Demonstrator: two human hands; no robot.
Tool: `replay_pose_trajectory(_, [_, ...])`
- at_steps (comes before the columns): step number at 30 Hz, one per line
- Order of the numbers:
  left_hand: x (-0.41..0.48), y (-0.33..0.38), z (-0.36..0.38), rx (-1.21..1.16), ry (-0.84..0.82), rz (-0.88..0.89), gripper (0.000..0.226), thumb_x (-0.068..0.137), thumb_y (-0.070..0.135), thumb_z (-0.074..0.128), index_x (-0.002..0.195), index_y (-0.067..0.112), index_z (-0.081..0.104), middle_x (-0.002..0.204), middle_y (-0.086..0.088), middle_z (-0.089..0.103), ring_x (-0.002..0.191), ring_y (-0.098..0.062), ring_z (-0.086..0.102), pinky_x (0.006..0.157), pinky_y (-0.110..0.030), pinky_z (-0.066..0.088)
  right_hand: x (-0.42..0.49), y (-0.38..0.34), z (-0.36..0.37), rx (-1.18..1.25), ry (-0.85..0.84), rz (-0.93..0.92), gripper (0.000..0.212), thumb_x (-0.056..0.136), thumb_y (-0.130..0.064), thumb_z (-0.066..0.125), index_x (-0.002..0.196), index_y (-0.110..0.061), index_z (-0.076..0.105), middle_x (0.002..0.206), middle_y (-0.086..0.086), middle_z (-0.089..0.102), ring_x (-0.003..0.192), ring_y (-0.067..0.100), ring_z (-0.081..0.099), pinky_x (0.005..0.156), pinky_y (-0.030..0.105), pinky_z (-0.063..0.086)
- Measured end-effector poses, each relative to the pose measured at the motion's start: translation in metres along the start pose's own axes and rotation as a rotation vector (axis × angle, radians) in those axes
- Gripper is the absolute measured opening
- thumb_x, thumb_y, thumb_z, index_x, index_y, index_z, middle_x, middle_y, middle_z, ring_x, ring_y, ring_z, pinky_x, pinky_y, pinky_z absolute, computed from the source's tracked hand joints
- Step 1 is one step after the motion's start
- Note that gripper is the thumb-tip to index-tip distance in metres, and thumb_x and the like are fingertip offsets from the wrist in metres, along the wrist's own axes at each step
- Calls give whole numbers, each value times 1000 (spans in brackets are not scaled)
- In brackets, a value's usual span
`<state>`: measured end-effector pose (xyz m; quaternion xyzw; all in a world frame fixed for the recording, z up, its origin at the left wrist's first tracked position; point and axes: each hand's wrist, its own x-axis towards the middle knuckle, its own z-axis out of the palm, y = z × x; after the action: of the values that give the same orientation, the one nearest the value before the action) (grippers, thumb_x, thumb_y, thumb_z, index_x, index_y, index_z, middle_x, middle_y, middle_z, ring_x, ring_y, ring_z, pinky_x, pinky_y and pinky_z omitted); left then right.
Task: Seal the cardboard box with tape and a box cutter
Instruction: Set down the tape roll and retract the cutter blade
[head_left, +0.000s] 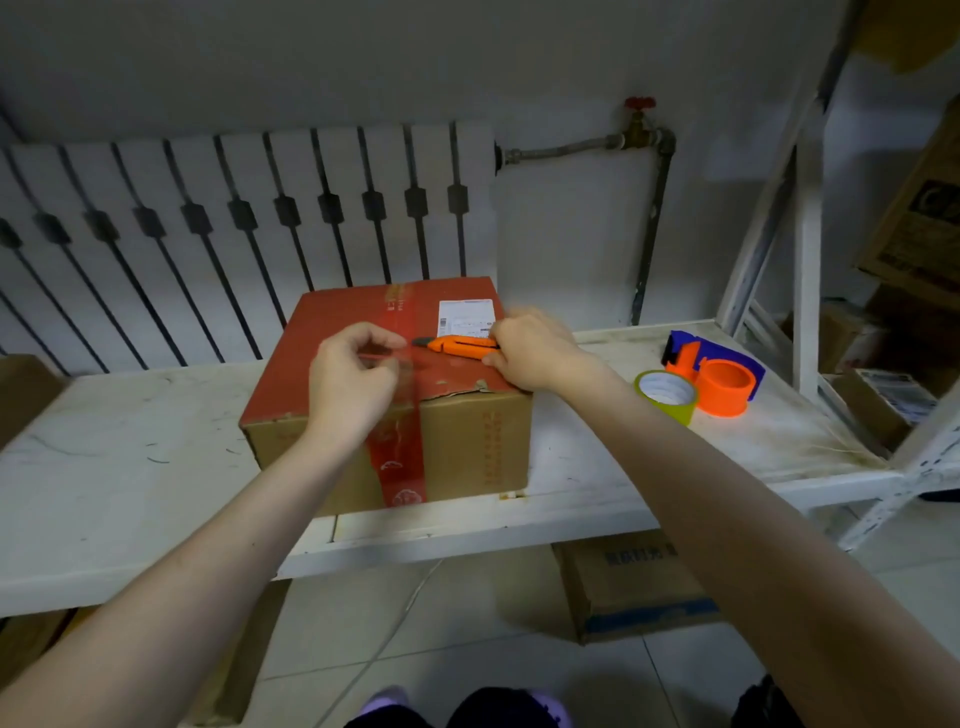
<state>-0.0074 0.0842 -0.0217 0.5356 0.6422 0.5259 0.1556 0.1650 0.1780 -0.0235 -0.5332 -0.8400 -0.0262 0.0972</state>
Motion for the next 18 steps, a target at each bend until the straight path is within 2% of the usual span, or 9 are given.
replay_pose_trajectory(2, [-4, 2, -4, -23, -44, -38, 22, 81, 1, 60, 75, 22, 65, 81, 4, 65, 71, -16, 59, 73, -30, 49, -9, -3, -5, 43, -27, 67, 40, 90, -40, 54, 115, -10, 55, 116, 13, 54, 107, 31, 53, 83, 38, 43])
replay_pose_trajectory(4, [-8, 5, -6, -50, -124, -95, 22, 82, 1, 59, 74, 22, 65, 79, 1, 65, 68, -14, 59, 71, -30, 50, -22, -9, -11, 174, 41, 151, 39, 91, -36, 55, 116, -8, 47, 113, 13, 56, 100, 34, 57, 75, 38, 43])
replay_pose_trajectory(7, [-21, 18, -8, -134, -228, -161, 13, 88, 6, 57, 84, 16, 65, 80, -5, 65, 65, -13, 62, 60, -23, 49, -48, -24, -19, 426, 203, 185, 30, 91, -33, 56, 103, -12, 39, 90, 7, 59, 75, 29, 57, 58, 33, 39])
replay_pose_trajectory(8, [-26, 25, -9, -167, -245, -169, 11, 91, 12, 55, 87, 16, 65, 83, -3, 66, 67, -11, 62, 58, -20, 49, -57, -30, -22, 547, 224, 168, 28, 90, -34, 57, 97, -16, 37, 84, 5, 60, 68, 26, 58, 56, 33, 42])
replay_pose_trajectory(10, [-34, 39, -11, -249, -266, -176, 19, 96, 26, 50, 86, 21, 65, 83, 2, 68, 73, -9, 63, 66, -23, 48, -72, -44, -30, 812, 235, 132, 26, 86, -34, 61, 86, -23, 38, 77, 6, 65, 56, 20, 62, 54, 33, 50])
replay_pose_trajectory(12, [-39, 51, -16, -334, -298, -156, 29, 97, 36, 45, 83, 23, 67, 79, 5, 69, 75, -7, 64, 74, -24, 49, -87, -57, -37, 1004, 215, 80, 24, 86, -29, 64, 85, -22, 42, 70, 3, 64, 44, 10, 60, 49, 27, 47])
replay_pose_trajectory(14, [-43, 60, -21, -395, -291, -130, 33, 96, 37, 46, 79, 18, 67, 77, -1, 68, 78, -15, 64, 82, -33, 51, -101, -68, -43, 1122, 180, 14, 19, 87, -24, 64, 91, -17, 47, 67, 2, 62, 42, 5, 57, 46, 21, 46])
replay_pose_trajectory(16, [-48, 67, -26, -443, -265, -129, 31, 95, 33, 49, 77, 12, 63, 76, -8, 64, 75, -22, 61, 78, -38, 52, -114, -77, -47, 1202, 156, -25, 15, 90, -24, 61, 94, -15, 50, 67, 3, 62, 45, 6, 58, 49, 19, 49])
replay_pose_trajectory(18, [-53, 73, -31, -472, -252, -152, 29, 95, 31, 50, 77, 11, 61, 76, -9, 62, 72, -21, 60, 73, -35, 50, -124, -82, -50, 1268, 135, -32, 14, 94, -27, 53, 92, -13, 54, 68, 3, 63, 47, 8, 59, 51, 18, 50])
